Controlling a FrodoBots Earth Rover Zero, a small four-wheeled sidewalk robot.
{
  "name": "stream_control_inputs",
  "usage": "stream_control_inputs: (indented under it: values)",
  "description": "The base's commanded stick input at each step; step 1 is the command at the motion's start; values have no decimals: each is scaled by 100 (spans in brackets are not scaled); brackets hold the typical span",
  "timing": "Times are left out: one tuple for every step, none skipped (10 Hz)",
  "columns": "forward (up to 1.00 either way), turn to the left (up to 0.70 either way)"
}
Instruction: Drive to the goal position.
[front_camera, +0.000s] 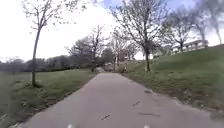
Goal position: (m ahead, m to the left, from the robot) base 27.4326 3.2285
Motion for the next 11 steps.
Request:
stream_control_inputs:
  values:
    - [85,1]
    - [85,1]
    - [85,1]
    - [85,1]
    - [85,1]
    - [85,1]
    - [85,1]
    - [85,1]
    - [85,1]
    - [85,1]
    - [85,1]
